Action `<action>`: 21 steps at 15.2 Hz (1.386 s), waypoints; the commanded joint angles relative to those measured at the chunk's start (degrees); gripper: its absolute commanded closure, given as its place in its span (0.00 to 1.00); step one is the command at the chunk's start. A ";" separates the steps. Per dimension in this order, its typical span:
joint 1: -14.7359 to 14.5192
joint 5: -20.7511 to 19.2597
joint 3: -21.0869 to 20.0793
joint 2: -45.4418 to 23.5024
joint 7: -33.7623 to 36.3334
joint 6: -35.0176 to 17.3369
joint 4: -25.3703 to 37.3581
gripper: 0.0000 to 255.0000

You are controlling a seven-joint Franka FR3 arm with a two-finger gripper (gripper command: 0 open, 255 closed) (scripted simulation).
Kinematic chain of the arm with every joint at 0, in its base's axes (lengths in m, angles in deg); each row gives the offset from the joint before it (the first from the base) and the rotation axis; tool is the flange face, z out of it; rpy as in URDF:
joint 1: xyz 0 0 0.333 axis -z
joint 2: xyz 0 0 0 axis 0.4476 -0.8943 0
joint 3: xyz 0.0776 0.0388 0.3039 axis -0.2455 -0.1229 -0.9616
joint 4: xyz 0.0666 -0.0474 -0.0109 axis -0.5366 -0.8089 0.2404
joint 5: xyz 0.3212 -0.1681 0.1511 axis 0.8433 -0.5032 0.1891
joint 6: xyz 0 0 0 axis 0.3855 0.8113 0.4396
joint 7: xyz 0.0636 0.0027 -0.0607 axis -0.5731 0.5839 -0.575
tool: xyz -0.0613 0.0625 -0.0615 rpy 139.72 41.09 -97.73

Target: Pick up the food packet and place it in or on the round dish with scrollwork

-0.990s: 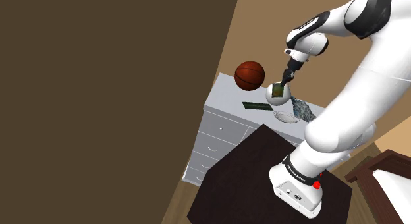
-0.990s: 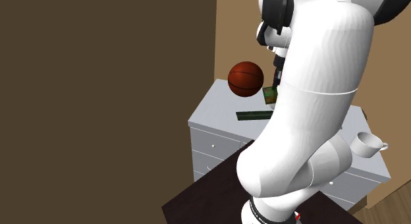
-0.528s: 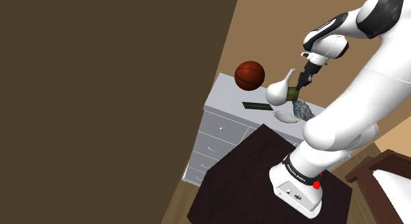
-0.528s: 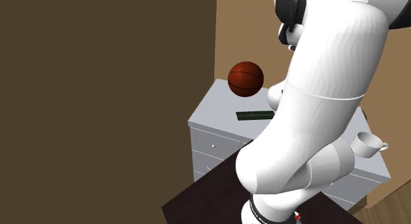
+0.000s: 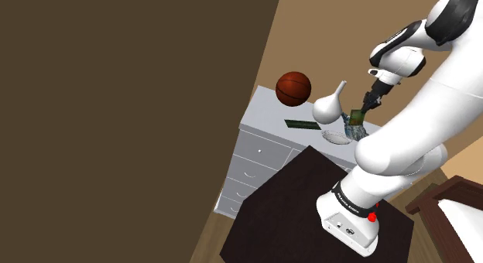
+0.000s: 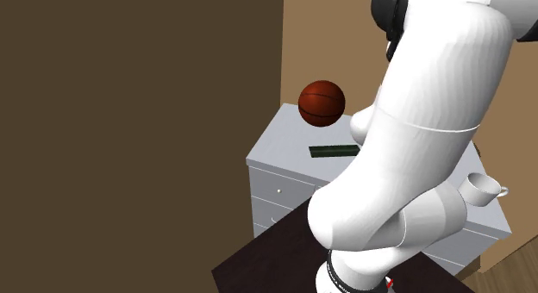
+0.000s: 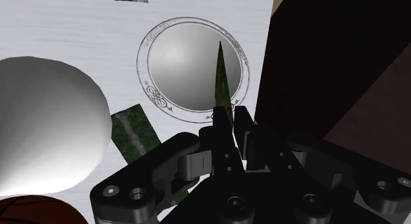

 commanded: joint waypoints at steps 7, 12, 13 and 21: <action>1.03 4.41 -0.82 -4.82 -3.37 -5.51 -2.06 1.00; 1.95 7.59 -1.93 -8.10 -5.60 -8.72 -2.91 1.00; 2.17 8.25 -2.20 -8.77 -6.06 -9.34 -3.04 1.00; 3.84 12.56 -4.35 -13.13 -9.02 -13.11 -3.51 1.00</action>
